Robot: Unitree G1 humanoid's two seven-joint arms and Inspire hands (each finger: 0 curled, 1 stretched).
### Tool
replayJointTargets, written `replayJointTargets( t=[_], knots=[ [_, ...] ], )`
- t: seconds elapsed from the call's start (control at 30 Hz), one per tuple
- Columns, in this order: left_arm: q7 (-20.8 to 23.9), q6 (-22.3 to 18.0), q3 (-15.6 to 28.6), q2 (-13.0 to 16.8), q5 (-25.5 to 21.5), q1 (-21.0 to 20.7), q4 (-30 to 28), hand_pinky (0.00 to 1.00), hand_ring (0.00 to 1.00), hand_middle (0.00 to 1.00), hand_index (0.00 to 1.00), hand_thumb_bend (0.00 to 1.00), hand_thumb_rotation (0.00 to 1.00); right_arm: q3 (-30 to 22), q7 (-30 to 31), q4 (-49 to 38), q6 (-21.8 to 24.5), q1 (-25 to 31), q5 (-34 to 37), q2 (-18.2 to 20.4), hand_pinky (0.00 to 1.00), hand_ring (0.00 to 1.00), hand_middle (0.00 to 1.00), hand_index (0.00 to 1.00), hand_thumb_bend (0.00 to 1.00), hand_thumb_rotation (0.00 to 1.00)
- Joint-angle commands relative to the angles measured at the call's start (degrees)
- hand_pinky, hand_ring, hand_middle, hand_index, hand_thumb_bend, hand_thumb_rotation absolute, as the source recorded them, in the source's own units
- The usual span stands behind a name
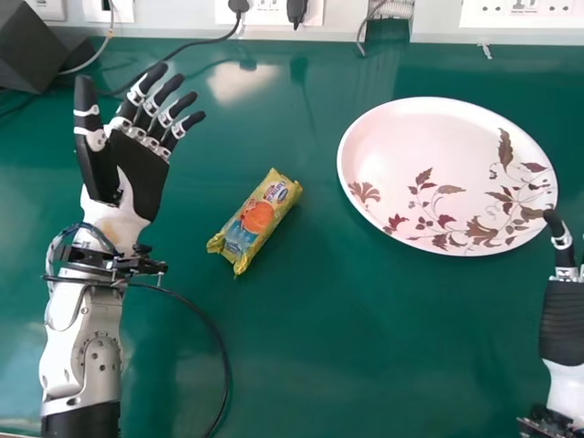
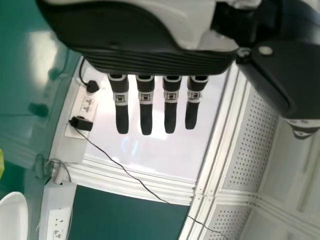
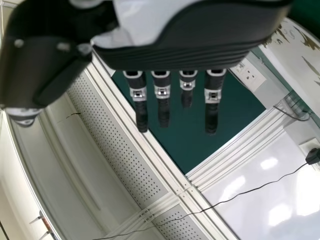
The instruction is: Pick up biscuit and place it in the plate
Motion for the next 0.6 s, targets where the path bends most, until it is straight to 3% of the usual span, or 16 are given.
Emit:
replayJointTargets(
  t=[0.0, 0.17, 0.57],
  knots=[
    [0.46, -1.62, -0.80, 0.98, 1.67, 1.56, -1.47, 0.80, 0.86, 0.89, 0.89, 1.00, 0.62, -0.02, -0.04, -0.24, 0.32, 0.69, 0.45, 2.57, 0.74, 0.87, 0.90, 0.86, 1.00, 0.48],
    [2.20, -1.81, -1.75, 1.24, 3.50, 2.14, -3.59, 0.79, 0.86, 0.88, 0.89, 1.00, 0.63, 0.07, -0.40, -0.40, -0.06, 0.79, -0.33, 2.64, 0.76, 0.89, 0.91, 0.86, 1.00, 0.46],
    [6.70, -7.13, -4.55, 3.47, 14.94, 3.13, -6.89, 0.79, 0.86, 0.89, 0.89, 1.00, 0.62, 0.46, -0.54, -0.84, 0.00, 1.09, -0.13, 2.79, 0.70, 0.89, 0.93, 0.86, 1.00, 0.46]
  ],
)
